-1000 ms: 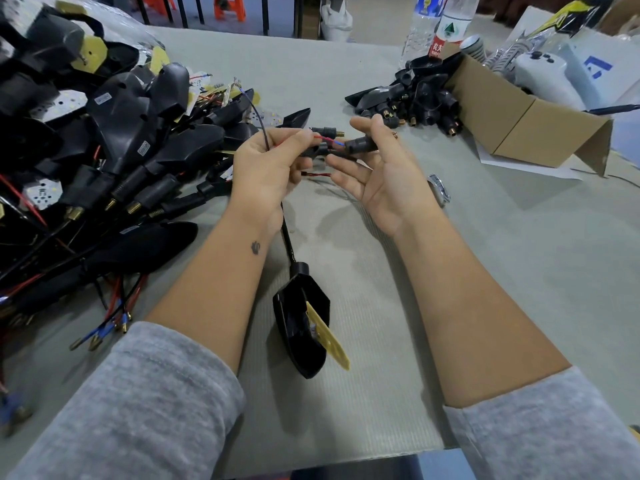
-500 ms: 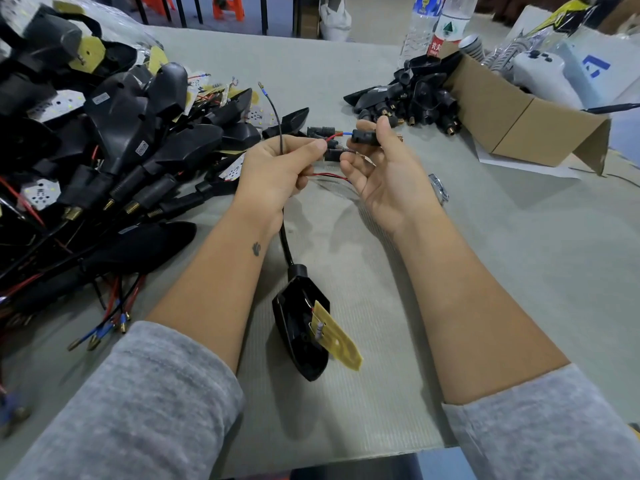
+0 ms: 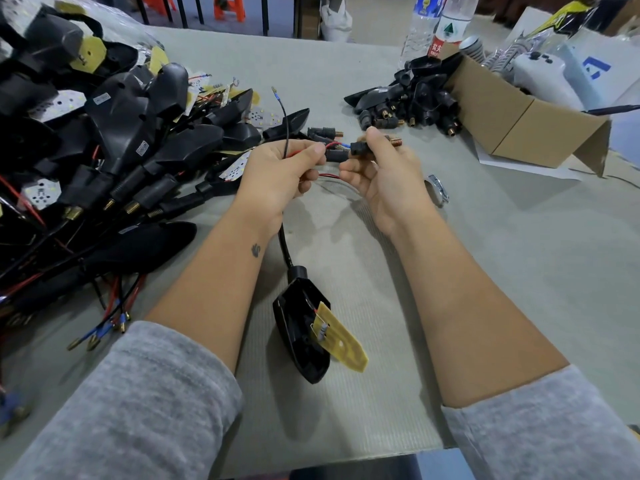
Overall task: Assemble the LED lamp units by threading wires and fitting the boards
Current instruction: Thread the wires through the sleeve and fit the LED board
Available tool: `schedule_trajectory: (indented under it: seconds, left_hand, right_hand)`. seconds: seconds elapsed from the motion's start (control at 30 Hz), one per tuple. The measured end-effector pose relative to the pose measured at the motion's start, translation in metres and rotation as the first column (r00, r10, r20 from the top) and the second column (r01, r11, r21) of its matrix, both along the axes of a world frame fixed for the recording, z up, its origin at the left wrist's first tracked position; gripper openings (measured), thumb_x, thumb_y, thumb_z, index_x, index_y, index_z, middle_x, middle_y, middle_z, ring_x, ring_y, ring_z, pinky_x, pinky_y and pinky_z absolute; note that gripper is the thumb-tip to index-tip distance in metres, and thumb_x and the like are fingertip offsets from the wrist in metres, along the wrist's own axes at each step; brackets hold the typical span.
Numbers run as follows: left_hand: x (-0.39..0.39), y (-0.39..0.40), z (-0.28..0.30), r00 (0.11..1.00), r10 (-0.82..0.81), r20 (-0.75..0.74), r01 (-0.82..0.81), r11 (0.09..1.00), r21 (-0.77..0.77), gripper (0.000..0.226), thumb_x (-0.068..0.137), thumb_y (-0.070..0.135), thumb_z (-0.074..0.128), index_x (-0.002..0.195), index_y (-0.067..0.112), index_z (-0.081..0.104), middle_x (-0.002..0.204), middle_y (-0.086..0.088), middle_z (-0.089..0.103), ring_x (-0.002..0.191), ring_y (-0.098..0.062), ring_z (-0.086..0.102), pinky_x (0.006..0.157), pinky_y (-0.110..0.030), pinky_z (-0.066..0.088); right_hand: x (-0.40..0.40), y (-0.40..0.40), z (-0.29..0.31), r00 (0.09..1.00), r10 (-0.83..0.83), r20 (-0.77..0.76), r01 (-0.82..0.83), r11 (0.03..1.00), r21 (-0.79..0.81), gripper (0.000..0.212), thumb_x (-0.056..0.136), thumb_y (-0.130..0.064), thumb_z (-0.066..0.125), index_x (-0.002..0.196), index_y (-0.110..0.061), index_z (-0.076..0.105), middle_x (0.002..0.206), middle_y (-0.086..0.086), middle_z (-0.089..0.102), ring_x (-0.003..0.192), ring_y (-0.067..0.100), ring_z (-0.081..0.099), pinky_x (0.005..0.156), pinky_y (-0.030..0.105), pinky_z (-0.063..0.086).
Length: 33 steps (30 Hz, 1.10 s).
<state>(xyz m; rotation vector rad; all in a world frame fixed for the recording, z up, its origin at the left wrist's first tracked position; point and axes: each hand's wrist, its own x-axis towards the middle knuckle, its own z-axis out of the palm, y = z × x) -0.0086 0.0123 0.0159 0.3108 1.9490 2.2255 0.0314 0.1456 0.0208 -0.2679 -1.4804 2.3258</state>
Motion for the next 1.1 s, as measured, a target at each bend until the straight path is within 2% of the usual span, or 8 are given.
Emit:
schedule_trajectory:
  seconds: [0.13, 0.27, 0.33, 0.43, 0.63, 0.8, 0.9, 1.1]
  left_hand:
    - [0.000, 0.000, -0.002, 0.998, -0.034, -0.046, 0.030, 0.995, -0.098, 0.016, 0.093, 0.012, 0.062, 0.078, 0.016, 0.067, 0.063, 0.002, 0.061, 0.051, -0.007, 0.048, 0.050, -0.019, 0.041]
    - [0.002, 0.001, -0.004, 0.997, -0.039, -0.066, 0.031, 0.992, -0.121, 0.018, 0.093, 0.012, 0.062, 0.076, 0.015, 0.065, 0.054, 0.003, 0.051, 0.044, -0.006, 0.038, 0.044, -0.017, 0.033]
    - [0.002, 0.002, -0.003, 0.997, -0.034, -0.074, 0.028, 0.996, -0.081, 0.014, 0.094, 0.012, 0.061, 0.081, 0.013, 0.065, 0.058, 0.006, 0.058, 0.046, -0.003, 0.043, 0.045, -0.015, 0.036]
    - [0.003, 0.005, -0.003, 0.995, 0.005, -0.104, -0.009, 0.999, -0.042, 0.008, 0.093, 0.007, 0.062, 0.086, 0.008, 0.065, 0.072, -0.004, 0.063, 0.056, -0.004, 0.055, 0.054, -0.015, 0.046]
    - [0.004, 0.005, -0.006, 0.989, 0.050, -0.142, -0.062, 0.994, -0.087, 0.009, 0.089, 0.017, 0.069, 0.080, 0.016, 0.069, 0.061, 0.009, 0.062, 0.047, 0.001, 0.045, 0.045, -0.015, 0.037]
    - [0.005, 0.011, 0.002, 0.998, 0.033, 0.049, -0.036, 0.998, 0.050, 0.019, 0.094, 0.015, 0.052, 0.076, 0.014, 0.058, 0.073, -0.004, 0.060, 0.046, -0.006, 0.040, 0.041, -0.017, 0.027]
    - [0.005, 0.012, 0.000, 0.999, 0.041, 0.015, -0.040, 0.999, -0.025, 0.020, 0.093, 0.011, 0.052, 0.073, 0.015, 0.053, 0.073, -0.003, 0.059, 0.050, -0.007, 0.042, 0.044, -0.019, 0.031]
    - [0.007, 0.014, -0.004, 0.992, 0.029, -0.125, -0.047, 0.988, -0.145, 0.019, 0.094, 0.014, 0.059, 0.075, 0.014, 0.060, 0.068, -0.003, 0.055, 0.057, -0.008, 0.044, 0.054, -0.020, 0.037]
  right_hand:
    - [0.001, 0.000, 0.001, 0.999, 0.031, -0.036, -0.033, 0.998, -0.059, 0.023, 0.101, -0.020, 0.050, 0.084, -0.006, 0.055, 0.061, 0.003, 0.065, 0.053, 0.013, 0.060, 0.052, 0.024, 0.054]
    - [0.001, 0.001, 0.001, 1.000, 0.028, -0.008, -0.027, 0.999, 0.023, 0.022, 0.102, -0.019, 0.049, 0.085, -0.006, 0.053, 0.062, 0.002, 0.065, 0.052, 0.013, 0.061, 0.053, 0.024, 0.055]
    - [0.001, 0.000, -0.001, 0.999, 0.028, 0.035, -0.031, 0.996, 0.080, 0.018, 0.101, -0.017, 0.050, 0.088, -0.004, 0.052, 0.067, 0.005, 0.063, 0.053, 0.014, 0.061, 0.052, 0.024, 0.054]
    - [0.001, -0.005, -0.002, 0.993, 0.103, 0.052, -0.108, 0.988, 0.108, 0.018, 0.101, -0.016, 0.050, 0.091, -0.002, 0.053, 0.066, 0.005, 0.065, 0.054, 0.015, 0.063, 0.051, 0.022, 0.052]
    - [0.001, -0.003, -0.001, 0.990, 0.131, -0.043, -0.133, 0.990, -0.049, 0.024, 0.101, -0.020, 0.050, 0.085, -0.005, 0.058, 0.067, 0.006, 0.065, 0.058, 0.014, 0.062, 0.057, 0.022, 0.054]
    - [0.003, -0.003, 0.002, 0.991, 0.115, -0.067, -0.125, 0.977, -0.174, 0.014, 0.099, -0.008, 0.051, 0.089, -0.003, 0.060, 0.073, 0.008, 0.063, 0.062, 0.018, 0.063, 0.061, 0.024, 0.056]
    - [0.004, -0.001, 0.004, 0.992, 0.100, -0.082, -0.116, 0.966, -0.230, 0.015, 0.097, -0.001, 0.046, 0.090, -0.001, 0.060, 0.072, 0.009, 0.062, 0.063, 0.020, 0.064, 0.063, 0.025, 0.058]
    - [0.005, -0.006, 0.001, 0.987, 0.158, 0.013, -0.157, 0.987, -0.029, 0.007, 0.097, -0.007, 0.053, 0.100, -0.003, 0.058, 0.075, 0.007, 0.065, 0.055, 0.012, 0.058, 0.052, 0.020, 0.050]
